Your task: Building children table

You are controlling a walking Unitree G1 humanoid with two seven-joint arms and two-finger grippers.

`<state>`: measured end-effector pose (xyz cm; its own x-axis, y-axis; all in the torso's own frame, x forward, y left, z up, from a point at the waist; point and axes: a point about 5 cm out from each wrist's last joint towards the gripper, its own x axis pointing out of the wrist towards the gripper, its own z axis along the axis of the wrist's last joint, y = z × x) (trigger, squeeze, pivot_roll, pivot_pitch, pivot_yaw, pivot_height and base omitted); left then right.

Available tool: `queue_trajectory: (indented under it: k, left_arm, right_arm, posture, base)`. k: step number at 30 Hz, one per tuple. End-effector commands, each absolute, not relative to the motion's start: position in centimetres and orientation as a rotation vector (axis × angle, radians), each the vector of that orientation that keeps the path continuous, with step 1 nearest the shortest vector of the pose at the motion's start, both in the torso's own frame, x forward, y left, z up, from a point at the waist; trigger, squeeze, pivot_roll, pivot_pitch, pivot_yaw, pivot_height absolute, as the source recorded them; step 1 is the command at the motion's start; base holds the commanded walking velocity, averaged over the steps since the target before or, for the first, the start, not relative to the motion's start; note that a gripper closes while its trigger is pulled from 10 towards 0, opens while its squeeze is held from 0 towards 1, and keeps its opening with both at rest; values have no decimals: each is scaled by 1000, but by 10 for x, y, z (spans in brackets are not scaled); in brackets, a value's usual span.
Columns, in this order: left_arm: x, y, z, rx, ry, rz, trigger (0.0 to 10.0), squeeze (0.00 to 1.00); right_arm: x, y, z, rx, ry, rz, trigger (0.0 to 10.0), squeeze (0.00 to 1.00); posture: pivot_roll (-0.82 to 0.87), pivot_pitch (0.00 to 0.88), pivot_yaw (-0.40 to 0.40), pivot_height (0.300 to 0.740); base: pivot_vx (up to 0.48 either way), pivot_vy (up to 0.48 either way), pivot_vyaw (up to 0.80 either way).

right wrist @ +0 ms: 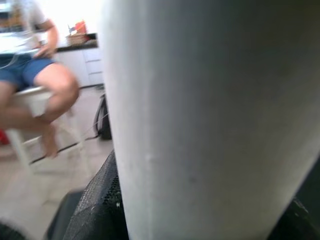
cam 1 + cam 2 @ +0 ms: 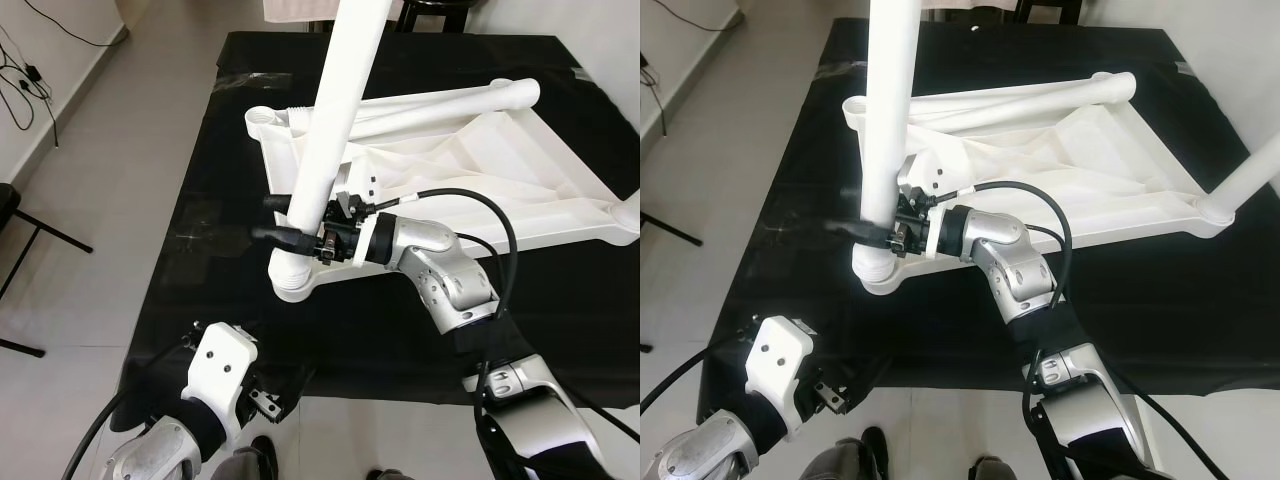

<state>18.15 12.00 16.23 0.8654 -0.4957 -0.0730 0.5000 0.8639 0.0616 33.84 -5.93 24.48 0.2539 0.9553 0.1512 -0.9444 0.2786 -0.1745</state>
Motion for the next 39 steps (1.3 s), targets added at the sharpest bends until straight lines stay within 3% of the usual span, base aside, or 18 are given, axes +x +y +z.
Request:
queue_trajectory:
  k: [1,22,27,39]
  left_arm:
    - [180,122,162,84,61,-501,10000,0]
    - [190,126,160,172,44,-471,10000,0]
    - [185,120,159,196,40,-554,10000,0]
    - [178,119,160,221,26,-602,10000,0]
  right_arm:
    - [338,-56,250,-35,-284,1295,10000,0]
    - [350,-70,249,-6,-308,1089,10000,0]
    - [358,-80,247,-12,-294,1016,10000,0]
    - [361,-113,268,53,-330,1084,10000,0]
  posture:
    - [-68,272,-51,740]
    - [-68,220,-40,740]
    - [-68,220,-39,740]
    - [-65,244,-31,740]
  base:
    - [0,480,0]
    - [0,15,0]
    - [0,0,0]
    - [0,0,0]
